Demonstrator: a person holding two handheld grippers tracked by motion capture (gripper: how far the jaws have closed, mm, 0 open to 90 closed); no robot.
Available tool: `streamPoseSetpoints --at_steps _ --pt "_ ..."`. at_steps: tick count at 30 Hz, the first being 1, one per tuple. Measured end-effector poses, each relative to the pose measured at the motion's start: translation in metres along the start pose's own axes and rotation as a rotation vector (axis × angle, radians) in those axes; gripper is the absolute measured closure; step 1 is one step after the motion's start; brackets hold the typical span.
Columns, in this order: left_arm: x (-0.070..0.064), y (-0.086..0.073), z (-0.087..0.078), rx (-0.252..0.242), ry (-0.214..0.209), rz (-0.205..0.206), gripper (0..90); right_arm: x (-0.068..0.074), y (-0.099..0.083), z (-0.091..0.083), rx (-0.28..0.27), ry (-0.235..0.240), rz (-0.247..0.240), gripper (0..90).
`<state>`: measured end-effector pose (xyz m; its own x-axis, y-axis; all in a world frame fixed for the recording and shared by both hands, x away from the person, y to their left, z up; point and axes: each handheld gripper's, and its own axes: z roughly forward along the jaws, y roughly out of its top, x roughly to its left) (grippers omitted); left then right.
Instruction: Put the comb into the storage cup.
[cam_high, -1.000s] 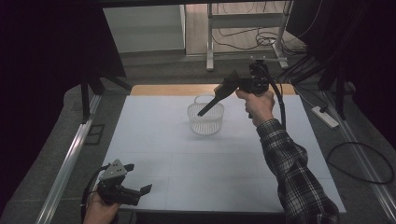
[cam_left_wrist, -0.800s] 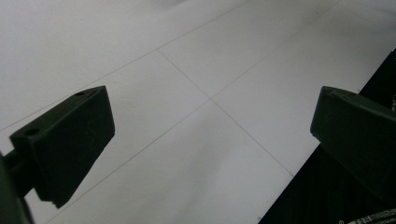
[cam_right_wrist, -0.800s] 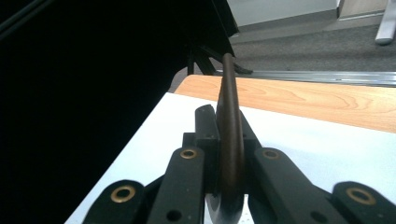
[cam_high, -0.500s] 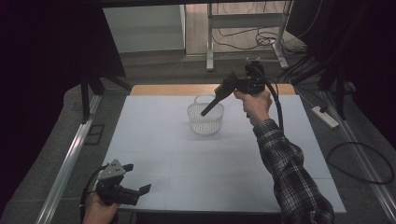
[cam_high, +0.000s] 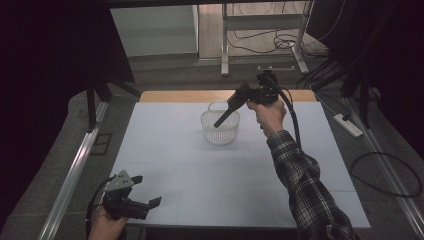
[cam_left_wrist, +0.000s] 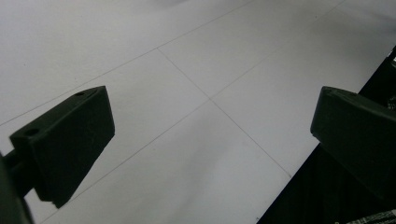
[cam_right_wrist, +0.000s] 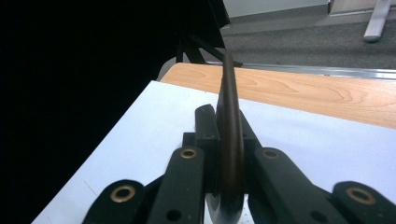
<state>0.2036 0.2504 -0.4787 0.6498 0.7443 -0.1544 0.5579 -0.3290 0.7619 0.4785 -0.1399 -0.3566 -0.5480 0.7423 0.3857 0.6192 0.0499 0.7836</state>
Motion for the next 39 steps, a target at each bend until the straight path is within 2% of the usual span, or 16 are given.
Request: streamPoseSetpoints --at_steps 20,39 --pt "0.0 0.0 0.001 0.003 -0.001 -0.001 0.0 -0.002 -0.013 0.016 0.022 -0.008 -0.025 86.2" --pt "0.0 0.0 0.001 0.006 0.0 0.0 0.0 -0.008 -0.03 0.036 0.051 0.019 -0.006 86.2"
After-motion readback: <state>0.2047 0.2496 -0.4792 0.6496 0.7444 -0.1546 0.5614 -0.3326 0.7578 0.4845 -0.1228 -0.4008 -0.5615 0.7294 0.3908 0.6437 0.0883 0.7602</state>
